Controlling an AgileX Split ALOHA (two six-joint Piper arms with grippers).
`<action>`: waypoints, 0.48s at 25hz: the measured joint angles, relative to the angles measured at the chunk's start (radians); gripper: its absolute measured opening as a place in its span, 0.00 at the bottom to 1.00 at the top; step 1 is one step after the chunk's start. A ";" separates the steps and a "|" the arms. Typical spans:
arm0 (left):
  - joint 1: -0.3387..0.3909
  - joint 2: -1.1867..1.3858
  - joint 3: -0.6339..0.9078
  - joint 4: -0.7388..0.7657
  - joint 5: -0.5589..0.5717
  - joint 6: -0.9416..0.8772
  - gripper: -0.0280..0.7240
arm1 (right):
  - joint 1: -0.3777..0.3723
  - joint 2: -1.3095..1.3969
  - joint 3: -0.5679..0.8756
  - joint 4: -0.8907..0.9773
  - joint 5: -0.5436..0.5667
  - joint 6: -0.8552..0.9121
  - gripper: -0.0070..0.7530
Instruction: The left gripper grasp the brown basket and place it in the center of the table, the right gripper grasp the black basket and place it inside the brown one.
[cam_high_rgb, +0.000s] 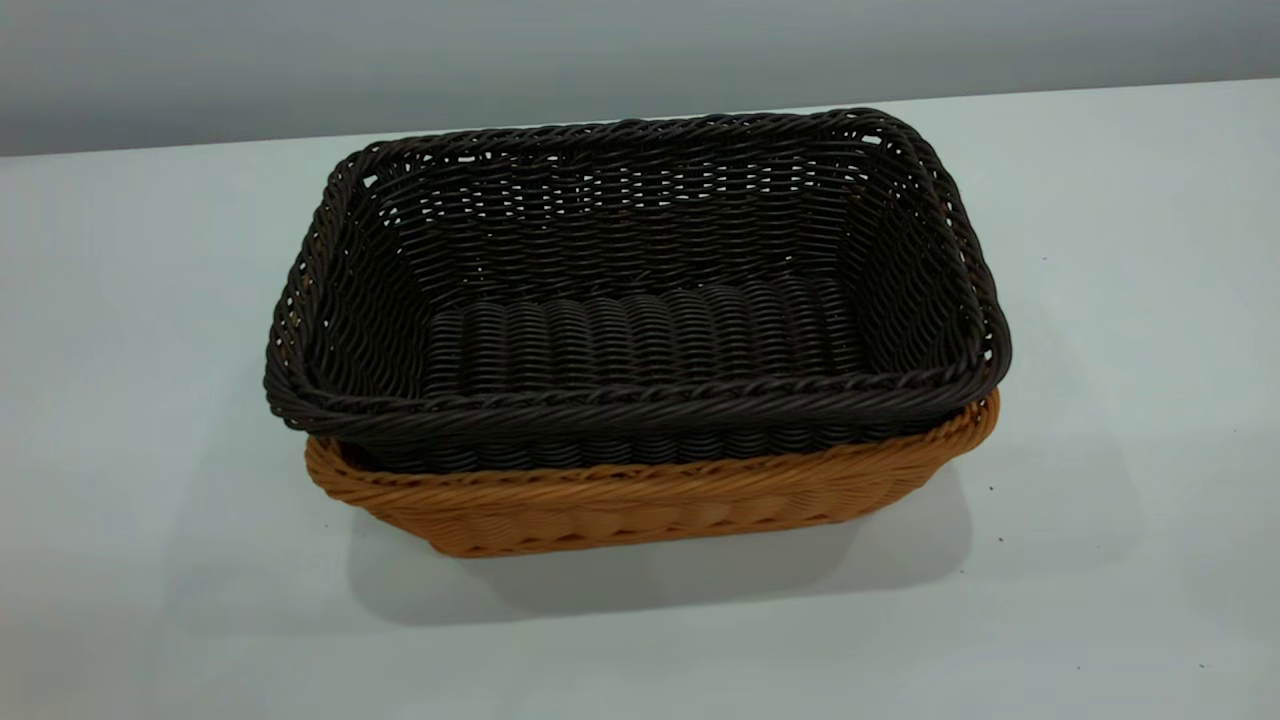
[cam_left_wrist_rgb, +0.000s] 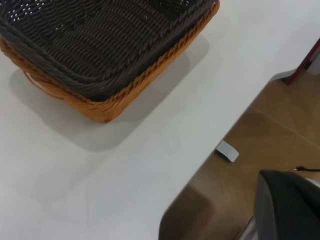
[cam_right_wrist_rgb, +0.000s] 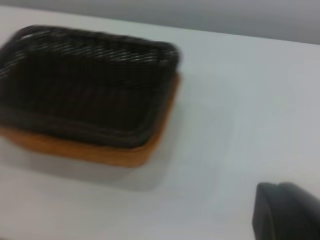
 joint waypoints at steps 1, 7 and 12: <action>0.014 0.000 0.000 0.000 0.000 0.001 0.04 | -0.041 0.000 0.000 0.000 0.000 0.000 0.01; 0.193 0.000 0.000 0.000 -0.001 0.001 0.04 | -0.276 0.000 0.000 0.000 0.000 0.000 0.01; 0.408 0.000 0.000 0.000 -0.001 0.001 0.04 | -0.354 0.000 0.000 -0.001 -0.001 0.000 0.01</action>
